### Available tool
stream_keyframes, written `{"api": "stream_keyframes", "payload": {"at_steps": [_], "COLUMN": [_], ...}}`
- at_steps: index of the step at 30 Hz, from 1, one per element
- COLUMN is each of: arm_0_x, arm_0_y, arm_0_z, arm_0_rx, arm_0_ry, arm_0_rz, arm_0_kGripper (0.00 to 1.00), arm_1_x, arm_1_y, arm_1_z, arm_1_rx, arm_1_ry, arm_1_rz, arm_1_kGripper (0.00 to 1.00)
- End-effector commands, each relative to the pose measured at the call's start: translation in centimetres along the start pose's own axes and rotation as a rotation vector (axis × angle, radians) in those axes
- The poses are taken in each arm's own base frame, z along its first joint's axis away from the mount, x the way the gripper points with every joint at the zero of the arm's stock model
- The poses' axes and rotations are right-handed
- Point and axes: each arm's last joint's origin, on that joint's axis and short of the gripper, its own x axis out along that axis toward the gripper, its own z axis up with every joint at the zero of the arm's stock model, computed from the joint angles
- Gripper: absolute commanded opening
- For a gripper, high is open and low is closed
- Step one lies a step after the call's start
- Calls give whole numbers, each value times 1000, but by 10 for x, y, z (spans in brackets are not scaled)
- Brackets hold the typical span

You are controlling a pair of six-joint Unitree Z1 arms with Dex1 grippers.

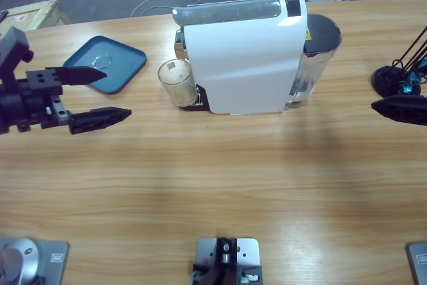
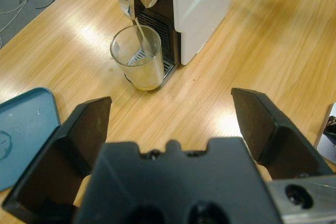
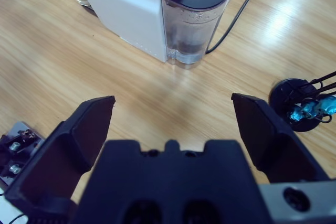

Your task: Pour coffee

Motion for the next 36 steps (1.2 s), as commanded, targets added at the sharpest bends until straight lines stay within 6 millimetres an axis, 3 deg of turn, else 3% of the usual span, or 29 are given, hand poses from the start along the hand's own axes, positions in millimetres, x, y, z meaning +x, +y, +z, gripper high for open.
{"api": "stream_keyframes", "payload": {"at_steps": [1, 23, 31, 36], "arm_0_x": [-2, 1, -13, 9], "arm_0_y": [-6, -5, -11, 7], "arm_0_z": [-11, -10, -5, 5], "arm_0_rx": [-11, -11, -21, 9], "arm_0_ry": [28, 31, -63, -90], "arm_0_rz": [-24, -30, -60, -108], "arm_0_kGripper": [987, 987, 987, 987], "arm_1_x": [9, 8, 13, 16], "arm_1_y": [2, 2, 3, 4], "arm_1_z": [-9, -9, -12, -12], "arm_1_rx": [-30, -30, -34, -36], "arm_1_ry": [49, 48, 76, 89], "arm_1_rz": [13, 20, 20, 22], "arm_1_kGripper": [1000, 1000, 1000, 1000]}}
